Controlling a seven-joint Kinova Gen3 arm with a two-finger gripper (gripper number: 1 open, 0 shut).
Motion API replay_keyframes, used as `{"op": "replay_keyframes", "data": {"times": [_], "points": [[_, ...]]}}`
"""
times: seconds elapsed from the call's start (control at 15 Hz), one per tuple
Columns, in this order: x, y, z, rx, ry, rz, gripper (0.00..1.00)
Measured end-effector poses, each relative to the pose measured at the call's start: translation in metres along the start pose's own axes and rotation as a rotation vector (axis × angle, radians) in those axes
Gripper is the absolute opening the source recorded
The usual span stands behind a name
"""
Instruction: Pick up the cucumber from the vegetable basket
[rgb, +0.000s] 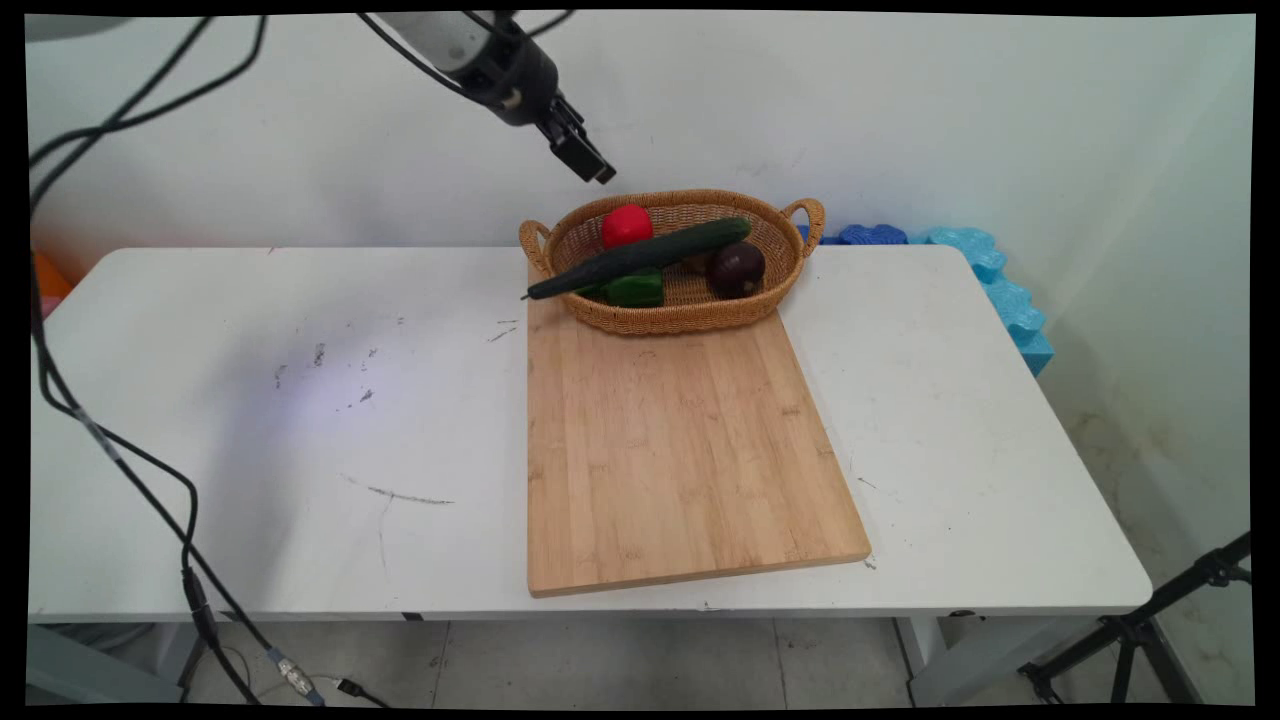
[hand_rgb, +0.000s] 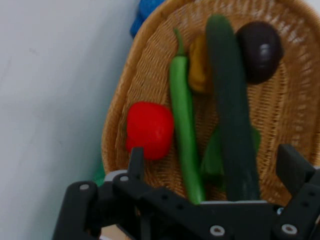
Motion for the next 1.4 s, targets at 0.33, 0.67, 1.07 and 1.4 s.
{"op": "replay_keyframes", "data": {"times": [0.33, 0.67, 1.07, 1.4], "points": [[-0.001, -0.001, 0.048, 0.006, -0.054, -0.055, 1.0], [0.001, 0.008, 0.088, -0.028, -0.08, -0.109, 1.0], [0.002, 0.012, 0.116, -0.049, -0.087, -0.13, 1.0], [0.002, 0.014, 0.135, -0.057, -0.091, -0.145, 1.0]]}}
